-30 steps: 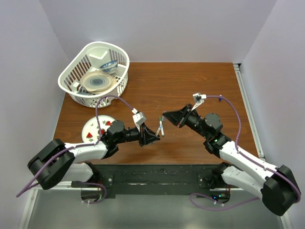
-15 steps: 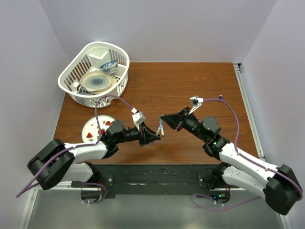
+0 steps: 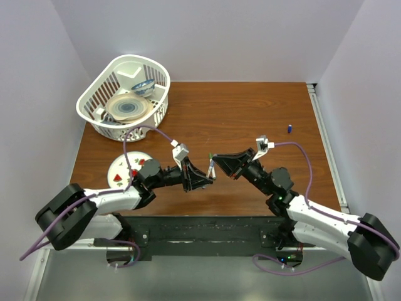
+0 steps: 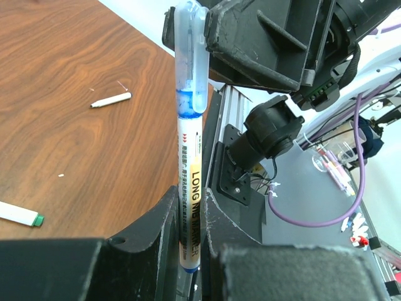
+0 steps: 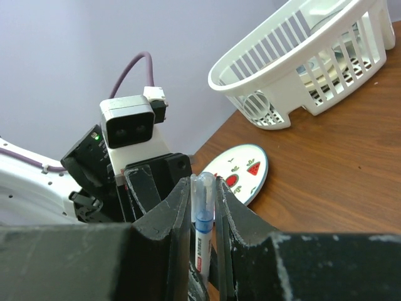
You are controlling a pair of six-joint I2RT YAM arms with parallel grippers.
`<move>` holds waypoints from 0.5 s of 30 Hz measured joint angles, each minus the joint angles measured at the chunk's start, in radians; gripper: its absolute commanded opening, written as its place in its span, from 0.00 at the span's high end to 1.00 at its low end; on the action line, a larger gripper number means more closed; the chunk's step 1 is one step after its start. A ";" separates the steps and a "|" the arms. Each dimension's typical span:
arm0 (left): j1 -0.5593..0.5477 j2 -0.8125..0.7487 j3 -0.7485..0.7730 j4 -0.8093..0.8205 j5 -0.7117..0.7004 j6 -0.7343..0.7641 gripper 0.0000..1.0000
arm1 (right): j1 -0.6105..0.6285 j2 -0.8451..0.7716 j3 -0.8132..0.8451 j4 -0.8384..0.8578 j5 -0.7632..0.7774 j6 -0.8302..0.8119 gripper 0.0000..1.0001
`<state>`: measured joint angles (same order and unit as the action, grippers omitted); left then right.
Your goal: Insert the pens into the pen caps
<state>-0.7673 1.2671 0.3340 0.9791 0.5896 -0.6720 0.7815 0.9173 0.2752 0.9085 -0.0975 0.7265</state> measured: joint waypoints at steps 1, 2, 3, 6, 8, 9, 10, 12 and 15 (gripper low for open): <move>0.000 -0.005 0.001 -0.005 0.001 0.000 1.00 | 0.001 -0.002 -0.003 0.007 0.000 0.000 1.00; -0.001 -0.011 0.001 -0.012 0.002 0.001 1.00 | 0.003 -0.004 -0.005 0.010 0.000 0.000 1.00; -0.001 -0.018 0.002 -0.021 0.002 0.002 1.00 | 0.004 -0.008 -0.006 0.011 0.000 -0.001 0.97; -0.003 -0.032 0.013 -0.048 0.008 0.008 1.00 | 0.005 -0.031 -0.007 -0.005 -0.006 -0.003 0.74; -0.006 -0.041 0.030 -0.079 0.013 0.016 1.00 | 0.005 -0.057 -0.007 -0.026 -0.004 -0.005 0.60; -0.007 -0.046 0.035 -0.093 0.014 0.022 1.00 | 0.005 -0.074 -0.006 -0.043 -0.003 -0.003 0.52; -0.006 -0.054 0.044 -0.106 0.009 0.029 1.00 | 0.005 -0.097 -0.006 -0.084 -0.004 0.000 0.46; -0.002 -0.083 0.061 -0.128 0.002 0.038 1.00 | 0.011 -0.137 -0.001 -0.174 0.002 0.005 0.42; 0.001 -0.146 0.063 -0.143 0.000 0.042 1.00 | 0.011 -0.206 0.043 -0.334 0.020 0.009 0.36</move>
<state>-0.7666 1.1210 0.3973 0.8364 0.5900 -0.6304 0.7925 0.7113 0.3187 0.5743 -0.0772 0.7357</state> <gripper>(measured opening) 0.180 0.588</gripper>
